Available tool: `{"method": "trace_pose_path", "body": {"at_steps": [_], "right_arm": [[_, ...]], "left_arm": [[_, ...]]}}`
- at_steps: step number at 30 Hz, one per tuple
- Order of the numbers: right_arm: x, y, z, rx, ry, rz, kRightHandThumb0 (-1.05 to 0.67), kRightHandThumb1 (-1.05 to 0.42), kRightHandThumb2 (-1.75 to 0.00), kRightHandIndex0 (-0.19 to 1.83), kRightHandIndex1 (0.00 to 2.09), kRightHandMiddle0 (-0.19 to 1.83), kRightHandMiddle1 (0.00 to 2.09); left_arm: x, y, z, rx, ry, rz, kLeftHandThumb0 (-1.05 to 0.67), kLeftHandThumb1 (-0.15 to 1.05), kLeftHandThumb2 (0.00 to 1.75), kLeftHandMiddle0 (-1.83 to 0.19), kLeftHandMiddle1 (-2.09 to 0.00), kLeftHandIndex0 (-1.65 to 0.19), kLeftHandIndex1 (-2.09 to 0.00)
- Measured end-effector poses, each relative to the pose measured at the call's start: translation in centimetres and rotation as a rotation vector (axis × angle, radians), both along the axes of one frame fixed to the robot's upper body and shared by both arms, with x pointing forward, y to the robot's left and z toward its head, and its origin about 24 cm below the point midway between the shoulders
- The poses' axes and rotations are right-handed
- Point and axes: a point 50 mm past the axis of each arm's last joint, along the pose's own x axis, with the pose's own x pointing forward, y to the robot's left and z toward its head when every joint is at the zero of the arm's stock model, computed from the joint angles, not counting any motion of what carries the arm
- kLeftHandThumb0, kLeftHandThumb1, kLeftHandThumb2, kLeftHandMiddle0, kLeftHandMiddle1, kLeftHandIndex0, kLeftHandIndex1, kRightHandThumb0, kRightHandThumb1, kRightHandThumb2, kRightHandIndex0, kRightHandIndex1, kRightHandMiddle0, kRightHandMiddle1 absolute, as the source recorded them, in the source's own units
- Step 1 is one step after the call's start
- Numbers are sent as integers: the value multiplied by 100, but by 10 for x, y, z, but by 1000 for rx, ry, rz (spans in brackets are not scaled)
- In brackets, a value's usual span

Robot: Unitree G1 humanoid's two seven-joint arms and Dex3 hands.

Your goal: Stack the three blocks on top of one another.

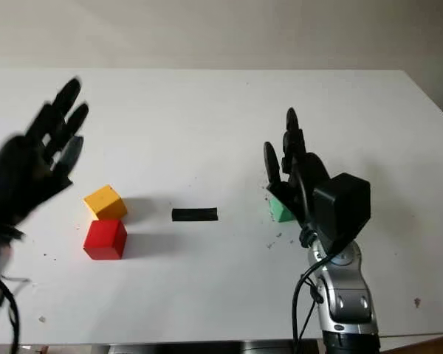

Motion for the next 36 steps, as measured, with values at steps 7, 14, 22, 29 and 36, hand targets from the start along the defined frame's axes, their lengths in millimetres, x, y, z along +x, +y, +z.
{"method": "trace_pose_path", "body": {"at_steps": [7,14,22,29,36], "right_arm": [[1,-2,2,-25,-9,-5,-74,-105,-64,-19,0,-19,0],[1,-2,2,-28,-6,-4,-73,-105,-65,-19,0,-19,0],[1,-2,3,-41,-10,4,-74,-105,-66,-19,0,-19,0],[3,-2,-1,-35,4,11,-73,-105,-65,-19,0,-19,0],[4,1,-5,-44,7,21,-73,-105,-65,-19,0,-19,0]], "left_arm": [[2,7,36,316,31,-81,-31,88,4,-21,-1,-42,-5],[-4,-5,50,747,-139,-179,-24,90,5,-14,-3,-36,-3],[-11,-20,53,1397,-462,-350,-34,88,4,4,-3,-19,-3],[-11,-36,63,1622,-575,-495,-40,86,5,7,-5,-20,-6],[-12,-45,59,1659,-532,-602,-37,86,5,11,-4,-19,-5]]}}
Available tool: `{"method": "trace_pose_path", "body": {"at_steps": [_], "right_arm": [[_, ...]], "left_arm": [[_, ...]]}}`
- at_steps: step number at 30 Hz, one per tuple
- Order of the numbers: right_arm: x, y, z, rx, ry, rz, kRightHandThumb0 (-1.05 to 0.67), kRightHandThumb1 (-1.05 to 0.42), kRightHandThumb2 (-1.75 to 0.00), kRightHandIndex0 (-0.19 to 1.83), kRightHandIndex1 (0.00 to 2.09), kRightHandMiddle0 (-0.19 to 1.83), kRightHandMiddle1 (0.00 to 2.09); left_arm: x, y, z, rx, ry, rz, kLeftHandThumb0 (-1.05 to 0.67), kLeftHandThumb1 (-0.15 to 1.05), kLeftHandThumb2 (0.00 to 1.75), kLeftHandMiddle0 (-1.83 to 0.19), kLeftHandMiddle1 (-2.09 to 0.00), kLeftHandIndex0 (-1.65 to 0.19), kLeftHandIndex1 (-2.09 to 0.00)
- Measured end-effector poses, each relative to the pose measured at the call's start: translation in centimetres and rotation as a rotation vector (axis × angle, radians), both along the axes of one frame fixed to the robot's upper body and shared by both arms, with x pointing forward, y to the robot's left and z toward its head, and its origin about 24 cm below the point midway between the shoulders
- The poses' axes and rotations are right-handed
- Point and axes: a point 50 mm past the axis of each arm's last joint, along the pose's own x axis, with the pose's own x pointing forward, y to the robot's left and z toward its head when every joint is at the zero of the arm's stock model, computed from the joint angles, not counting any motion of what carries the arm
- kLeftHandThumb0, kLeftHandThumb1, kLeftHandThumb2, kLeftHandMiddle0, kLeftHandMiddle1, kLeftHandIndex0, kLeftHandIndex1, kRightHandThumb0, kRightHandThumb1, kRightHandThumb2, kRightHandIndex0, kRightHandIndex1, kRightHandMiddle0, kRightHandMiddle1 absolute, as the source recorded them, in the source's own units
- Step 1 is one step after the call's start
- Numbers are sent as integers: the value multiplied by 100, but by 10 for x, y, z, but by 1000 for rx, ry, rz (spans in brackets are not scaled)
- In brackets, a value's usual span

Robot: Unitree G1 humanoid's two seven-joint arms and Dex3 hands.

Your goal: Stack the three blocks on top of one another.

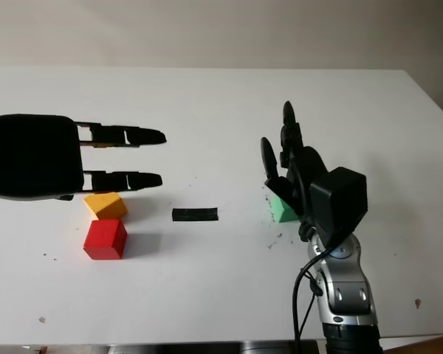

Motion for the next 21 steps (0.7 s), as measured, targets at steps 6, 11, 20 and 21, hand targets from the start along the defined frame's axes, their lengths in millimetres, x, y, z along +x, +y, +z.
{"method": "trace_pose_path", "body": {"at_steps": [6,11,20,21], "right_arm": [[0,0,-1,-8,10,-5,-70,-105,-64,-19,0,-19,0],[0,0,-2,-11,16,-8,-70,-105,-65,-19,0,-19,0],[-1,-1,-2,-8,21,-8,-72,-105,-65,-19,0,-19,0],[-1,-1,-2,-8,22,-9,-72,-105,-65,-19,0,-19,0]], "left_arm": [[-3,0,2,-50,60,20,-27,86,5,7,-6,-28,-8],[-1,2,-6,-34,108,64,-30,87,6,9,-5,-37,-10],[0,4,-24,1,142,81,-35,88,5,11,-5,-38,-8],[0,3,-26,0,143,77,-34,88,5,11,-5,-37,-7]]}}
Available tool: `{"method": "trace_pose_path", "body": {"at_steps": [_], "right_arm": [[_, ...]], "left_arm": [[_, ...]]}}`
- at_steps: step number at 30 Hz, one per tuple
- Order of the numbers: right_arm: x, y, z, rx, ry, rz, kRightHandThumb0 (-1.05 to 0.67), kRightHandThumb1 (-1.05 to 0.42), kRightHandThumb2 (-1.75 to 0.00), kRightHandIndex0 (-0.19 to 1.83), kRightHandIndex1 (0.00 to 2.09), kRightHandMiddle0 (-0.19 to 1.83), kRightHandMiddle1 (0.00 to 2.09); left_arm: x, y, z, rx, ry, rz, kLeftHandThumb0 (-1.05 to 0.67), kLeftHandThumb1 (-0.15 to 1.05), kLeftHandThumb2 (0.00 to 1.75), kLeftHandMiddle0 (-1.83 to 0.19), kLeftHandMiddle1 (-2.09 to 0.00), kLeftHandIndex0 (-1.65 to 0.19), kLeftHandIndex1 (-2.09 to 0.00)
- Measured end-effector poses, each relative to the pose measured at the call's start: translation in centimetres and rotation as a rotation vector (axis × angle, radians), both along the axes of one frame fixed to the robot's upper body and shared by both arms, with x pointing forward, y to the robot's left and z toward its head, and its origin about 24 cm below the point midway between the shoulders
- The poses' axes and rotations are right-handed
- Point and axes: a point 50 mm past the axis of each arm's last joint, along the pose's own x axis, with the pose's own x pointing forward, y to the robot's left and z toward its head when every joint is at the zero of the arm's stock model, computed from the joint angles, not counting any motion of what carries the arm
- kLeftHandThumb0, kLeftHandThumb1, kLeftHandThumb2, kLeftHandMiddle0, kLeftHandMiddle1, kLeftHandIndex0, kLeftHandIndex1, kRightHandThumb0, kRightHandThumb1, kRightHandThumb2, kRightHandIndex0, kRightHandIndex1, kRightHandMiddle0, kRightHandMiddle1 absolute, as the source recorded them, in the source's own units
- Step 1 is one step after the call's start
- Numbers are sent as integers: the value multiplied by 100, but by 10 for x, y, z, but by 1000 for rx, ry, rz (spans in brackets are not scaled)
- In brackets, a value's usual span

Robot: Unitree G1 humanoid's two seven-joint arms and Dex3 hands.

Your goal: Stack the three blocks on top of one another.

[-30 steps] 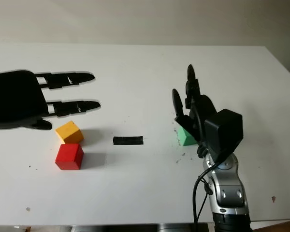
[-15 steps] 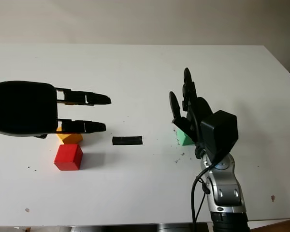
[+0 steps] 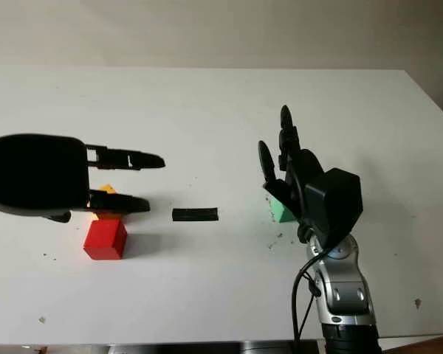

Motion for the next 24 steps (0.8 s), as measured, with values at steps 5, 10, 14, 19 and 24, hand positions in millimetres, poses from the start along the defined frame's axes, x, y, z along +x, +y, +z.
{"method": "trace_pose_path", "body": {"at_steps": [5,10,14,19,24], "right_arm": [[0,0,0,3,-1,0,-71,-105,-64,-19,0,-19,0],[0,0,0,7,-1,1,-70,-105,-65,-19,0,-19,0],[0,0,0,9,-1,1,-70,-105,-65,-19,0,-19,0],[0,-3,2,12,-18,2,-72,-105,-65,-19,0,-19,0],[-1,-4,3,9,-22,1,-73,-105,-65,-19,0,-19,0]], "left_arm": [[0,2,-7,20,10,8,-35,88,5,12,-5,-38,-8],[0,2,-19,-21,39,-4,-34,89,6,11,-6,-40,-8],[3,1,-28,-70,60,-18,-34,88,5,10,-6,-42,-8],[5,3,-35,-61,59,-23,-34,89,5,10,-6,-45,-10],[6,3,-43,-55,68,-36,-35,88,5,9,-6,-48,-11]]}}
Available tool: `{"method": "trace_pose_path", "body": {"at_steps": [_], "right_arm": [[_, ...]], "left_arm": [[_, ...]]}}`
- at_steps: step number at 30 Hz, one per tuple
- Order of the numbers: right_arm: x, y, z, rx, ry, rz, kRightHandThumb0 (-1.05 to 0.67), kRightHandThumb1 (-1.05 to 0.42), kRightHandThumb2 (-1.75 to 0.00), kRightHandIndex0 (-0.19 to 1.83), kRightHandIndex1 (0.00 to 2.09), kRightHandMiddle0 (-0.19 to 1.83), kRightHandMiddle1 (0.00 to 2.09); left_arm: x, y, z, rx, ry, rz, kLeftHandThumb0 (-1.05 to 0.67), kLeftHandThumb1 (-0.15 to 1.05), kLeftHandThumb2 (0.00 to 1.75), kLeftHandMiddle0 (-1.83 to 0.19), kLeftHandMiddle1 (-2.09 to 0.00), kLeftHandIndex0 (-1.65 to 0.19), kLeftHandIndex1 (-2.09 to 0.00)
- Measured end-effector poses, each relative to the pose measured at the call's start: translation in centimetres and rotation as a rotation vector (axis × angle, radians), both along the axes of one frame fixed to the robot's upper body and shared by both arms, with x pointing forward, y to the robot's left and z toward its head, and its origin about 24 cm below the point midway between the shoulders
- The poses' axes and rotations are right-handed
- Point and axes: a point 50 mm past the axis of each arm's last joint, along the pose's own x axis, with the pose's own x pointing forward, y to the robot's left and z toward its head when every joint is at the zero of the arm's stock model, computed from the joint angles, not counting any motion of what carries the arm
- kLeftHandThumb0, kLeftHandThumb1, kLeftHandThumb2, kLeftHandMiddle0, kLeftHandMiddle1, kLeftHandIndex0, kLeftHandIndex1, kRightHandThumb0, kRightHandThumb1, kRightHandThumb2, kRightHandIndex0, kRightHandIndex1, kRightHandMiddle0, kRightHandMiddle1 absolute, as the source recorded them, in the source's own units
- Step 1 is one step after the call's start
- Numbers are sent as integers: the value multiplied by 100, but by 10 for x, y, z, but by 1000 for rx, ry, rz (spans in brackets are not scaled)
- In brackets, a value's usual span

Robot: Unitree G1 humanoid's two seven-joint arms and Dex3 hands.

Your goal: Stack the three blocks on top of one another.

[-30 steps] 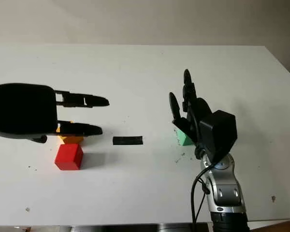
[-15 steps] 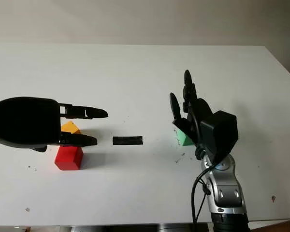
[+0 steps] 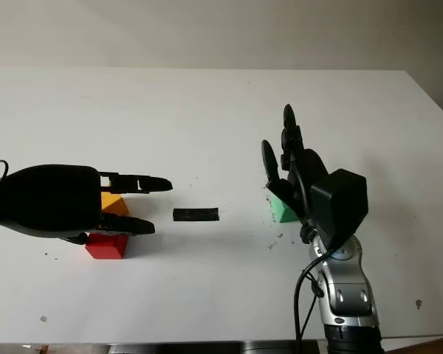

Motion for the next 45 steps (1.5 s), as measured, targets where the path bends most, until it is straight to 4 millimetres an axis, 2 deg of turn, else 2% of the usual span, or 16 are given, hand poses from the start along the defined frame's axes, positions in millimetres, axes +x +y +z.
{"method": "trace_pose_path", "body": {"at_steps": [4,5,7,12,16,18,20,24,28,31,36,41,45], "right_arm": [[0,0,0,0,-4,3,-75,-105,-65,-19,0,-19,0],[0,0,0,0,-5,4,-75,-105,-65,-19,0,-19,0],[0,0,0,0,-5,5,-75,-105,-65,-19,0,-19,0],[0,0,0,3,-2,4,-72,-105,-64,-19,0,-19,0],[0,-1,0,0,1,2,-72,-105,-65,-19,0,-19,0],[0,-2,0,-1,1,1,-73,-105,-65,-19,0,-19,0],[-1,-2,0,-4,7,-4,-74,-105,-65,-19,0,-19,0],[-1,-2,0,0,7,-3,-73,-105,-65,-19,0,-19,0],[-1,-2,0,3,8,-1,-73,-105,-65,-19,0,-19,0],[-1,-2,0,2,8,-3,-74,-105,-65,-19,0,-19,0],[-1,-2,0,-4,12,-12,-72,-105,-65,-19,0,-19,0],[-1,-1,2,2,-9,4,-72,-105,-65,-19,0,-19,0],[-1,0,1,1,-8,5,-75,-105,-64,-19,0,-19,0]], "left_arm": [[1,1,-7,1,10,-3,-37,91,6,9,-6,-56,-16],[1,1,-8,6,9,-3,-37,92,6,10,-6,-51,-28],[2,1,-10,14,9,-4,-37,92,5,9,-6,-31,-72],[3,2,-14,27,1,-9,-38,93,6,10,-5,-20,-93],[3,1,-16,36,-3,-12,-39,93,5,4,-7,-20,-109],[3,1,-16,32,0,-15,-36,95,6,-3,-8,-19,-140],[3,0,-17,33,5,-19,-35,94,5,-8,-9,-24,-156],[2,-1,-18,21,9,-29,-33,93,5,-12,-8,-24,-166],[3,-3,-16,-21,0,-40,-31,93,5,-14,-8,-21,-164],[5,-6,-10,-47,-26,-31,-29,94,6,-15,-7,-22,-177],[10,-13,8,-71,-86,-2,-28,96,6,-16,-6,-21,-172],[16,-24,37,-51,-150,29,-29,95,5,-18,-6,-25,-173],[21,-37,54,-77,-204,2,-32,92,5,-23,-6,-33,-156]]}}
